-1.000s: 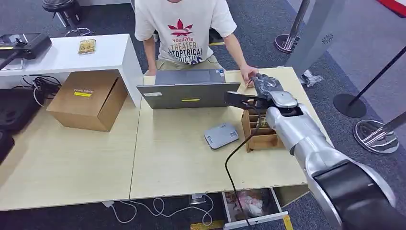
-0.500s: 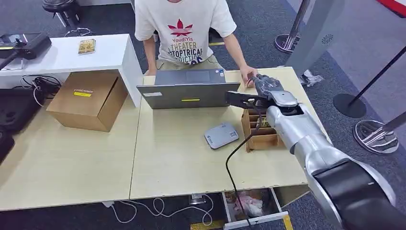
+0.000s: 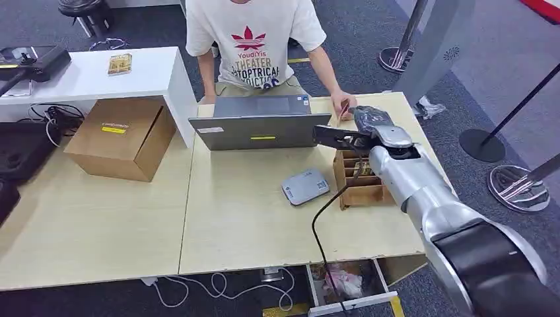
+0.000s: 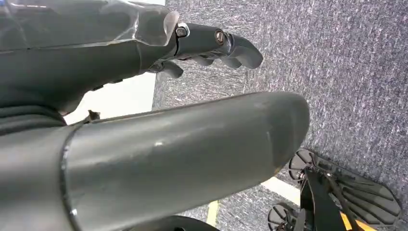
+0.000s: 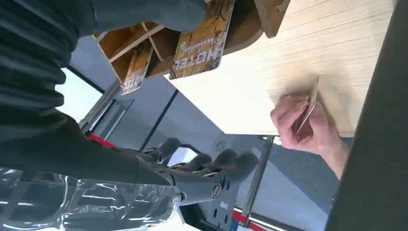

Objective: Pass the card to the sensor for recognition and then transmit it.

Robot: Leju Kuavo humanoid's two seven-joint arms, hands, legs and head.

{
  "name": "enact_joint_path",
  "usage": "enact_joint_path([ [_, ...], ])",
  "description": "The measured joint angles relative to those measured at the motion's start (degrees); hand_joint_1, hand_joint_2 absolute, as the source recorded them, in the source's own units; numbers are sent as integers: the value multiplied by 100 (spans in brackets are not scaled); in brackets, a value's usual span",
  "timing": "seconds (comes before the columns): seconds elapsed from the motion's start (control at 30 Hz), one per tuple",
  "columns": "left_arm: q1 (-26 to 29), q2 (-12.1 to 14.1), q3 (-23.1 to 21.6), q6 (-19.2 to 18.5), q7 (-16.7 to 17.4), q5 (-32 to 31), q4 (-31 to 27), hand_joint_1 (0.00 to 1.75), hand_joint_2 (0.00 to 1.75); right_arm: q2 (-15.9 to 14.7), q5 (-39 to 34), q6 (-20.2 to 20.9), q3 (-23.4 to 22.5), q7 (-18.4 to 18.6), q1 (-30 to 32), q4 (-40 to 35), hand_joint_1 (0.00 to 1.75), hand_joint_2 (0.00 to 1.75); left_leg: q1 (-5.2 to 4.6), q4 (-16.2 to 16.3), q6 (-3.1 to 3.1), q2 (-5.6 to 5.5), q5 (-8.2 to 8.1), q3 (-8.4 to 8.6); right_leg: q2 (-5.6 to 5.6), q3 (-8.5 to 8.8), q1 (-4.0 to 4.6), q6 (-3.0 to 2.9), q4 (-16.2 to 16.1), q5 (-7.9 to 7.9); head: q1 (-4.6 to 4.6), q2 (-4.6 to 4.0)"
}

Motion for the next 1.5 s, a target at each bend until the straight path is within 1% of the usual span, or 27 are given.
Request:
enact_joint_path([
  [0.1,-2,0,0,11,39,2,0,0,0,0,17,24,0,-28,-3,4,66,175,0,0,0,0,0,0,0,0,0,0,0,0,0,0],
  [0.13,-1,0,0,15,48,9,0,0,0,2,20,37,0,-28,-5,7,77,175,0,0,0,0,0,-1,0,0,0,0,0,0,0,0],
  [0.17,-1,0,0,22,50,13,0,0,0,2,26,46,0,-28,-10,9,73,175,0,0,0,0,0,-1,-1,0,0,0,0,0,0,0],
  [0.23,-2,0,0,37,50,18,0,0,0,2,42,79,0,-31,-32,9,75,175,0,0,0,0,0,-1,-1,0,0,0,1,0,0,0],
  [0.33,-2,0,0,57,57,18,0,0,0,2,46,101,0,-31,-56,9,66,175,0,0,0,0,0,-1,-1,0,0,0,0,0,0,0],
  [0.37,-2,0,0,61,59,18,0,0,0,2,46,101,0,-33,-59,9,70,175,0,0,0,0,0,-1,-1,0,0,0,0,0,0,0],
  [0.43,-2,0,0,61,59,17,0,0,0,2,48,107,0,-35,-65,9,65,175,0,0,0,0,0,-2,-1,0,0,0,0,0,0,0],
  [0.53,-2,0,0,61,59,17,0,0,0,2,48,109,0,-39,-76,9,65,175,0,0,0,0,0,-2,-1,0,0,0,0,0,0,0],
  [0.7,-3,0,0,61,59,17,0,0,0,2,42,107,-2,-50,-82,11,58,175,0,0,0,0,0,-1,-1,0,0,0,0,0,0,0],
  [0.73,-3,0,0,61,59,18,0,0,0,2,39,107,-2,-55,-82,11,54,175,0,0,0,0,0,-1,-1,0,0,0,0,0,0,0],
  [0.9,-3,0,0,63,59,17,0,0,0,2,41,109,-7,-59,-83,20,56,175,0,0,0,0,0,-1,-1,0,0,0,0,0,0,0],
  [0.93,-4,0,0,63,57,17,0,0,0,2,42,111,-9,-59,-84,24,51,175,0,0,0,0,0,-1,-1,0,0,0,0,0,0,0],
  [0.97,-4,0,0,63,55,18,0,0,0,2,42,120,-9,-44,-83,26,49,175,0,0,0,0,0,-1,-1,0,0,0,0,0,0,0],
  [1.0,-4,0,0,63,50,18,0,0,0,2,44,131,-9,-37,-83,28,49,175,0,0,0,0,0,-1,-1,0,0,0,0,0,0,0],
  [1.03,-5,0,0,63,48,17,0,0,0,2,44,140,-9,-35,-83,33,56,175,0,0,0,0,0,-1,-1,0,0,0,0,0,0,0],
  [1.1,-6,0,0,63,48,17,0,0,0,2,44,155,-9,-28,-83,46,56,175,0,0,0,0,0,-1,-1,0,0,0,0,0,0,0],
  [1.13,-6,0,0,63,48,17,0,0,0,2,44,168,-9,-24,-83,57,63,175,0,0,0,0,0,-1,-1,0,0,0,0,0,0,0],
  [1.17,-6,0,0,63,48,17,0,0,0,2,44,175,-9,-11,-82,59,66,175,0,0,0,0,0,-1,-1,0,0,0,0,0,0,0],
  [1.23,-6,0,0,63,46,18,0,0,0,2,50,179,-11,9,-83,63,68,175,0,0,0,0,0,-1,0,0,0,0,0,0,0,0],
  [1.33,-6,0,0,63,42,17,0,0,0,2,50,195,-15,28,-82,79,63,175,0,0,0,0,0,-1,0,0,0,0,0,0,0,0],
  [1.5,-6,2,0,61,33,17,0,0,0,0,50,214,-22,59,-83,90,68,175,0,0,0,0,0,-1,0,-1,0,0,0,0,0,0],
])
